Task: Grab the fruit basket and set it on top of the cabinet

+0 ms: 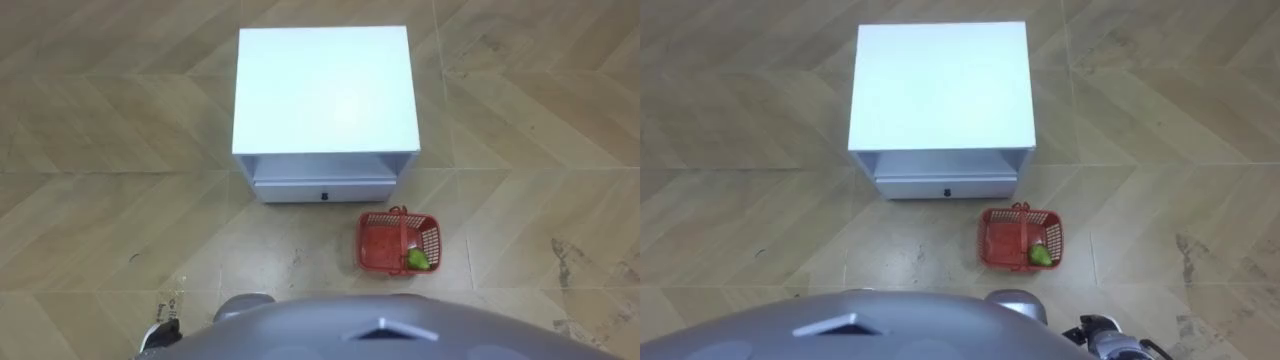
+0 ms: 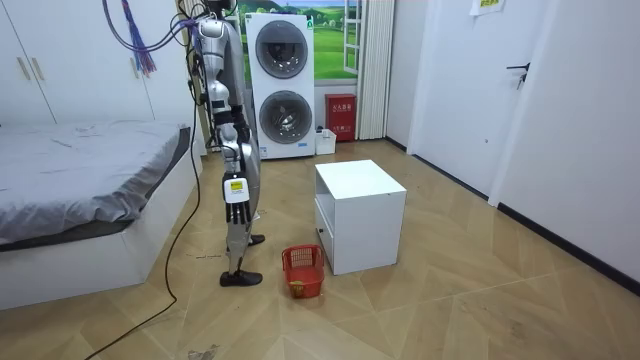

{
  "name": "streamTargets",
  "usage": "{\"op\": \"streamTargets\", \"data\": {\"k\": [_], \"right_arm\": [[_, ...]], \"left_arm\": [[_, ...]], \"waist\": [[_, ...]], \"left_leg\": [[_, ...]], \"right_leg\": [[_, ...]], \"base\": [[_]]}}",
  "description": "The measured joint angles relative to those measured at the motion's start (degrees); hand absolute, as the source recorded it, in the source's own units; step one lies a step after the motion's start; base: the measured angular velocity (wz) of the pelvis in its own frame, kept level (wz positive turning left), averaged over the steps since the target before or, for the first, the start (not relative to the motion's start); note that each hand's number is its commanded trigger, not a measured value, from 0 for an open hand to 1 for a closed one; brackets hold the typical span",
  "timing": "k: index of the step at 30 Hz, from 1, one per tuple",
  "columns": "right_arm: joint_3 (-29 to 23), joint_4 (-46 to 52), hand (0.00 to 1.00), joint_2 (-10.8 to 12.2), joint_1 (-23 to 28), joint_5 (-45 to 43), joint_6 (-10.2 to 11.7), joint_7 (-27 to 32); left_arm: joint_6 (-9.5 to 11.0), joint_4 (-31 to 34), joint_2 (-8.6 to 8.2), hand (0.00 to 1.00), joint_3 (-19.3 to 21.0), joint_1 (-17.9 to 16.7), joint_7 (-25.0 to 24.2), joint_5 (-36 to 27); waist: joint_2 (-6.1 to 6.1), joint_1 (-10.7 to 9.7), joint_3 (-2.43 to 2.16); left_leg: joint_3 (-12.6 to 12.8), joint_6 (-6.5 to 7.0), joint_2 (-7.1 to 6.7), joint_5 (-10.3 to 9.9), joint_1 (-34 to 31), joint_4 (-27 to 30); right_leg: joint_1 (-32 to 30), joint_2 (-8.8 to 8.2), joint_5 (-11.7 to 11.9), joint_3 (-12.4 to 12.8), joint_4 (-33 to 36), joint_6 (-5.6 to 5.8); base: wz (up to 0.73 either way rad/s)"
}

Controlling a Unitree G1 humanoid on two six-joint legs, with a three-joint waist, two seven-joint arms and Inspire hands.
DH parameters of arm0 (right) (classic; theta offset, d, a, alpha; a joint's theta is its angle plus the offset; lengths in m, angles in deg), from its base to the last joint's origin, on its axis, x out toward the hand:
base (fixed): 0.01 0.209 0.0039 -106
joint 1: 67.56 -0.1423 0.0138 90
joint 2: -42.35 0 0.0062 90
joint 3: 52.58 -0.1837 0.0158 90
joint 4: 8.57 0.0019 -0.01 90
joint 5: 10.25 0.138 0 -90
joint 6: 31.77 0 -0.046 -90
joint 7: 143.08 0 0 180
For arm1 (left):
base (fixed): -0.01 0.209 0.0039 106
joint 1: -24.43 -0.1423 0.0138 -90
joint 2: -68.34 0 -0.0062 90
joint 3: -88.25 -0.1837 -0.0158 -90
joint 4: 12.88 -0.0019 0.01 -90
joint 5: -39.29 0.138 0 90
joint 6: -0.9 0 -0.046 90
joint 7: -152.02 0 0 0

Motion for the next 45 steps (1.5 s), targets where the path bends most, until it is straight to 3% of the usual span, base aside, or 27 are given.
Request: {"op": "streamTargets", "data": {"k": [24,28,33,39,42,43,44,45], "right_arm": [[0.26,-0.19,0.0,0.03,0.01,-1.0,0.02,-0.01],[0.33,-0.16,0.0,-0.03,-0.08,-0.99,-0.02,-0.72],[0.28,-0.01,0.0,-0.45,-0.28,-0.84,0.0,-1.51],[-2.3,0.5,0.0,-1.23,-2.43,-0.65,0.75,-0.79],[-2.45,1.85,0.0,-2.17,-3.87,-0.25,1.33,-0.49],[-3.5,3.66,0.0,-2.28,-4.5,-0.38,1.51,-0.52],[-4.82,4.11,0.0,-2.25,-4.4,1.19,1.72,-0.19],[-5.13,4.07,0.0,-2.25,-4.03,2.72,1.64,0.02]], "left_arm": [[0.01,0.15,-0.12,0.0,0.07,0.0,0.14,-0.06],[-0.04,0.12,-0.15,0.0,0.36,0.01,0.2,-0.06],[0.01,0.05,-0.18,0.0,0.27,0.31,-0.32,0.06],[0.06,-0.58,-0.07,0.0,1.0,1.79,-2.17,0.12],[0.8,-2.08,0.04,0.0,4.44,2.64,-2.95,0.09],[1.26,-2.34,-0.01,0.0,6.43,2.85,-3.37,0.9],[1.45,-2.7,0.38,0.0,7.68,3.73,-3.37,1.29],[1.61,-2.61,0.71,0.0,7.87,3.77,-3.42,1.28]], "waist": [[0.0,0.11,-0.04],[-0.26,1.23,-0.21],[0.34,1.48,-0.27],[0.63,1.5,-0.32],[0.81,1.45,-0.32],[1.81,1.04,-0.82],[1.77,0.23,-0.23],[1.18,0.25,-0.16]], "left_leg": [[-0.11,0.0,0.02,0.0,-0.15,0.46],[0.06,-0.03,0.17,-0.02,-0.14,0.69],[0.03,0.19,0.45,-2.13,-1.31,3.71],[0.53,2.46,-0.54,-4.91,-7.15,10.08],[0.9,4.44,-2.41,-5.51,-11.1,11.0],[2.01,6.13,-1.83,-5.69,-14.19,12.14],[2.65,7.65,-1.98,-6.74,-16.66,15.25],[3.29,8.21,-2.37,-7.21,-17.26,16.22]], "right_leg": [[0.13,-0.02,0.0,-0.28,0.04,-0.01],[-0.96,0.09,-0.07,1.29,0.82,-0.12],[-1.45,0.04,-0.29,1.96,1.58,0.2],[-7.39,-1.9,-0.93,3.34,7.4,1.35],[-11.45,-3.34,0.45,5.97,8.29,3.32],[-13.59,-4.06,0.52,5.17,10.25,3.31],[-17.02,-5.37,-2.78,1.82,23.14,1.89],[-17.91,-6.24,-3.86,0.83,29.59,1.52]], "base": [[0.0],[-0.19],[-0.07],[-0.1],[-0.22],[0.31],[0.52],[0.73]]}}
